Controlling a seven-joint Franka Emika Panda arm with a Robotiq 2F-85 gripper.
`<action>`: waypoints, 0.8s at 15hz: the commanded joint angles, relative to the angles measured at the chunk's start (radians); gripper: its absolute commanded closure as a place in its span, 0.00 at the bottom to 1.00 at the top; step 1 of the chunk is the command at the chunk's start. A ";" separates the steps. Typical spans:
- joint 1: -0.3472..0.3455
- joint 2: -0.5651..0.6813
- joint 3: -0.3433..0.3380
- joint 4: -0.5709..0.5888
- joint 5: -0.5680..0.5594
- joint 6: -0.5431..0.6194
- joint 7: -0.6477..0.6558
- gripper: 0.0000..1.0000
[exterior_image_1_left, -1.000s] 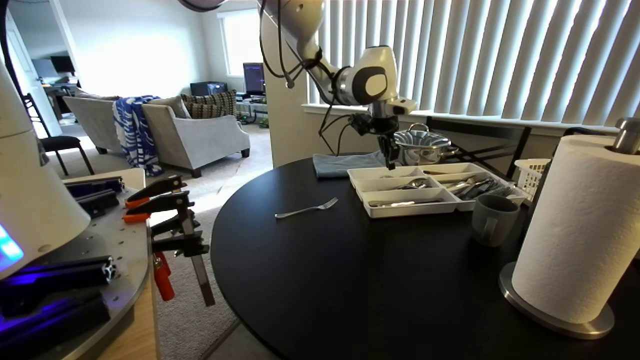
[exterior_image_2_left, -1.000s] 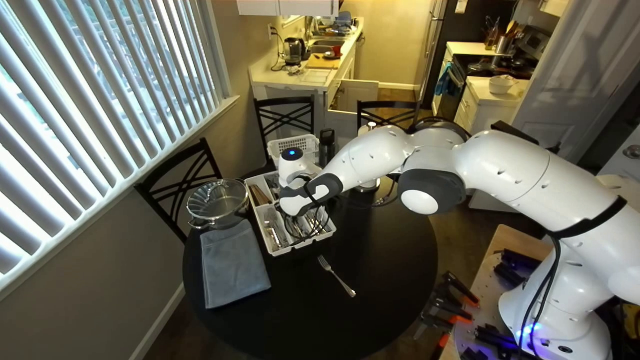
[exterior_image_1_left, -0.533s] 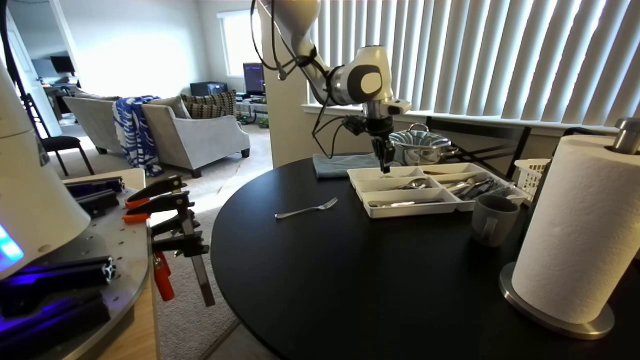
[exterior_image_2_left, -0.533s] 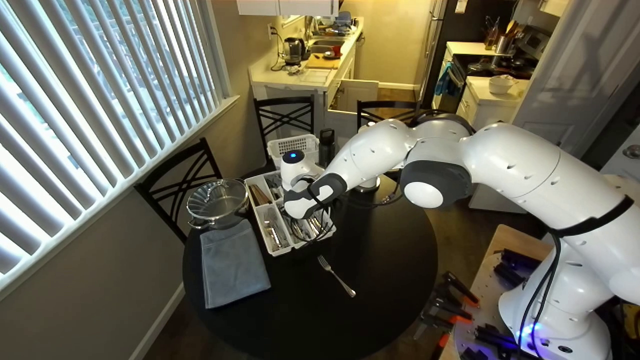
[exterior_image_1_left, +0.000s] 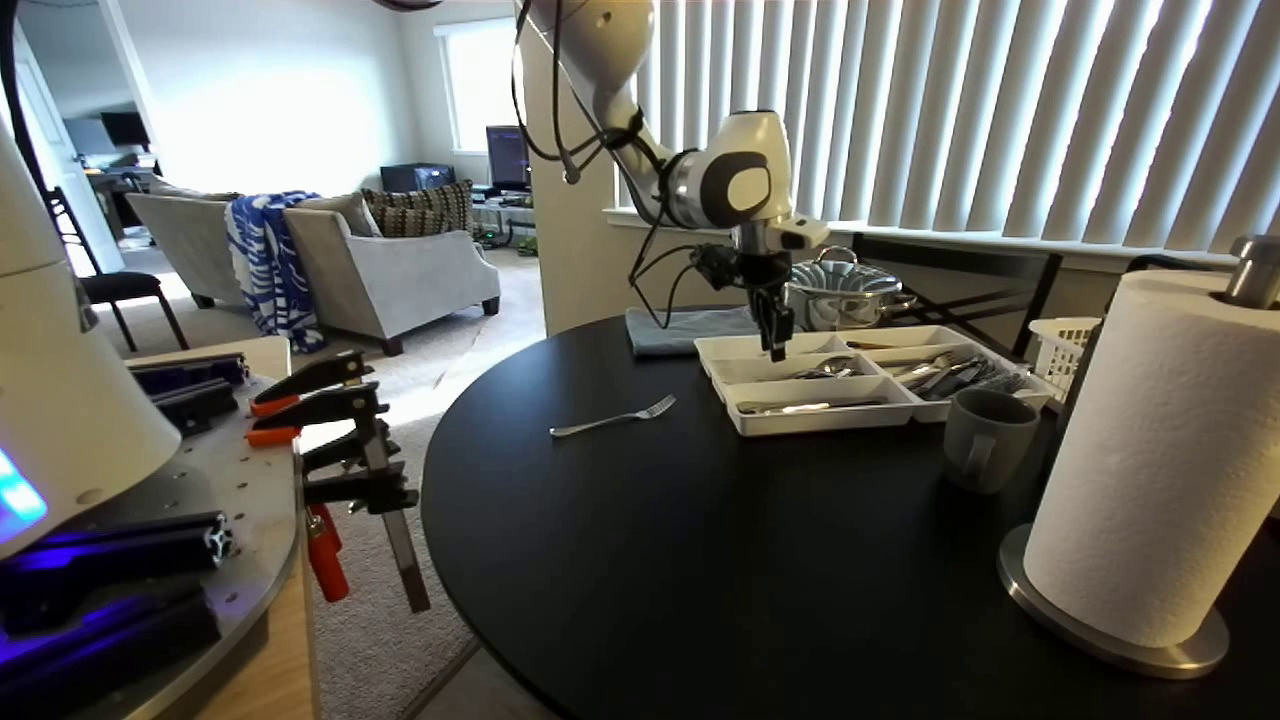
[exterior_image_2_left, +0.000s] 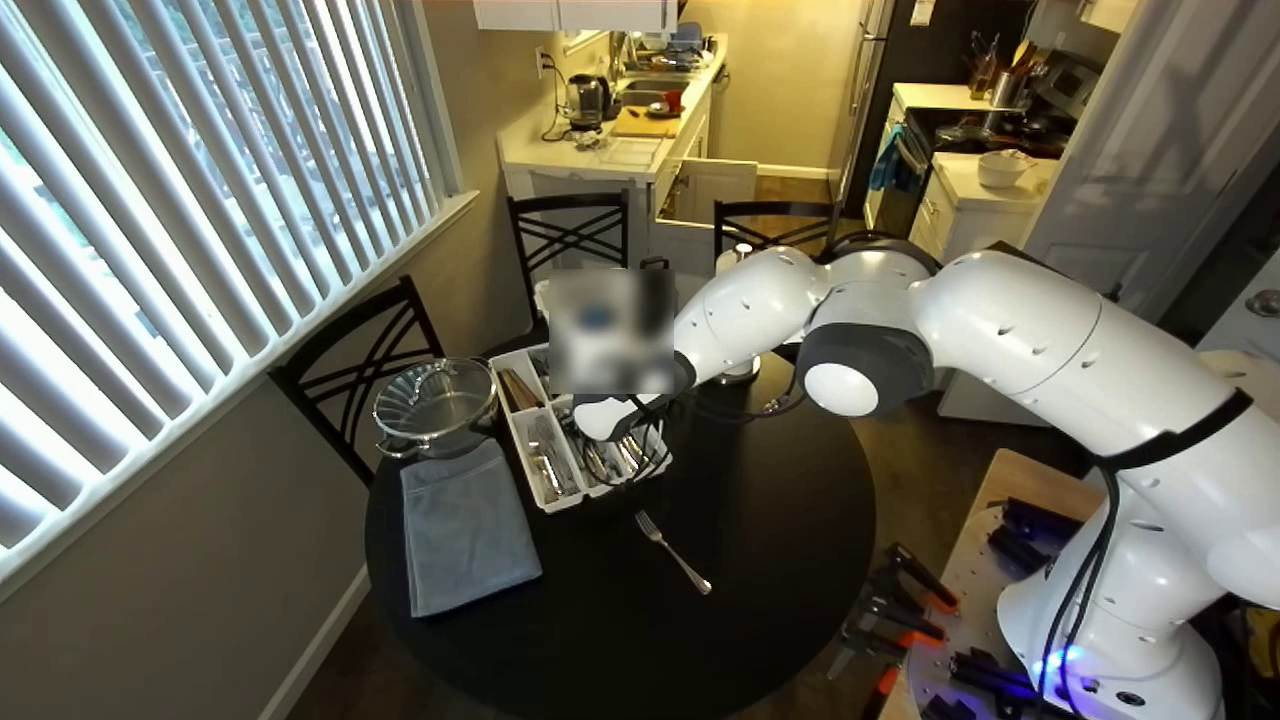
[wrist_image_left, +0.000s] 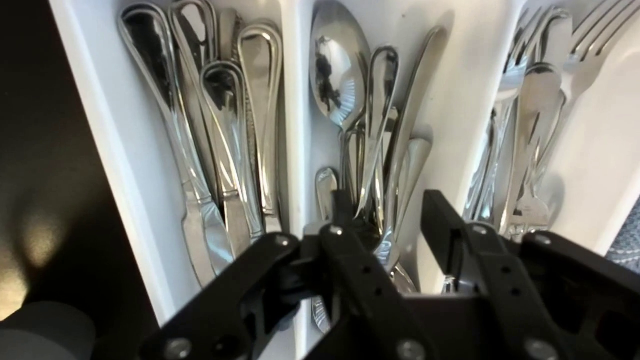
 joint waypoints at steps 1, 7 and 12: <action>-0.060 0.080 0.052 0.104 0.020 0.001 -0.022 0.26; -0.090 0.184 0.080 0.257 0.013 -0.038 -0.026 0.72; -0.086 0.240 0.070 0.345 0.000 -0.099 -0.016 0.99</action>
